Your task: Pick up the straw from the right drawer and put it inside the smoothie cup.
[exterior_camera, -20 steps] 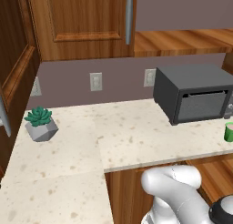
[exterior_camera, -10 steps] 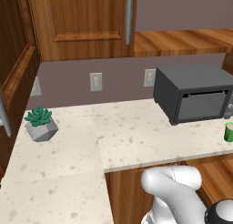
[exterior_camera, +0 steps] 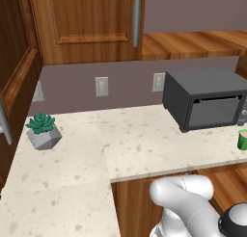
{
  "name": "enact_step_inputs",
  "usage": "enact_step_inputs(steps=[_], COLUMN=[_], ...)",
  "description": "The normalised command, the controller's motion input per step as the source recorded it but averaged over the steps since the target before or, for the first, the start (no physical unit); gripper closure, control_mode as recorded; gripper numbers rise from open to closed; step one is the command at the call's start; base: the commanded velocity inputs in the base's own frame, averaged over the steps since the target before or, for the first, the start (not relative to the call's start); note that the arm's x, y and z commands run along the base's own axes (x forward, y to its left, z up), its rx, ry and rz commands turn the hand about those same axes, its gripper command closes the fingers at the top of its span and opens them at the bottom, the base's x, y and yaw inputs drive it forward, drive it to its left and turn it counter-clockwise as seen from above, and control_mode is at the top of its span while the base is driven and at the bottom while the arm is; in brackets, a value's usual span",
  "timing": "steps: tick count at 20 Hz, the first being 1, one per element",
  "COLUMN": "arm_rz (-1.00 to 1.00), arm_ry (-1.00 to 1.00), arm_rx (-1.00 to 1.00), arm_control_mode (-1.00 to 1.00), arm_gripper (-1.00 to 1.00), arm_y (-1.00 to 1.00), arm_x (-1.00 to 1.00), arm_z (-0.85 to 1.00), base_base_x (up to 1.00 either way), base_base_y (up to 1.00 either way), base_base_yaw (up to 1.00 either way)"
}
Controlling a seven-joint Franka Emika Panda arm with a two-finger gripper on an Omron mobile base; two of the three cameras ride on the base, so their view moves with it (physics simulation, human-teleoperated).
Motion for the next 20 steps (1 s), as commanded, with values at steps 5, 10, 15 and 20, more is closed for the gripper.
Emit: enact_step_inputs(steps=[5, 10, 15, 20], arm_rz=[0.0, 0.0, 0.0, 0.0], arm_ry=[-0.07, -0.01, 0.0, 0.0], arm_rx=[0.0, 0.0, 0.0, 0.0], arm_control_mode=[-1.0, -1.0, -1.0, -1.0], arm_gripper=[1.0, 1.0, 1.0, 1.0], arm_y=[0.0, 0.0, 0.0, -0.01], arm_x=[0.3, 0.44, 0.31, 0.28], arm_z=[0.06, -0.02, 0.03, 0.03], base_base_x=[0.0, 0.0, 0.0, 0.0], base_base_y=[0.0, 0.0, 0.0, 0.0], base_base_yaw=[0.0, 0.0, 0.0, 0.0])
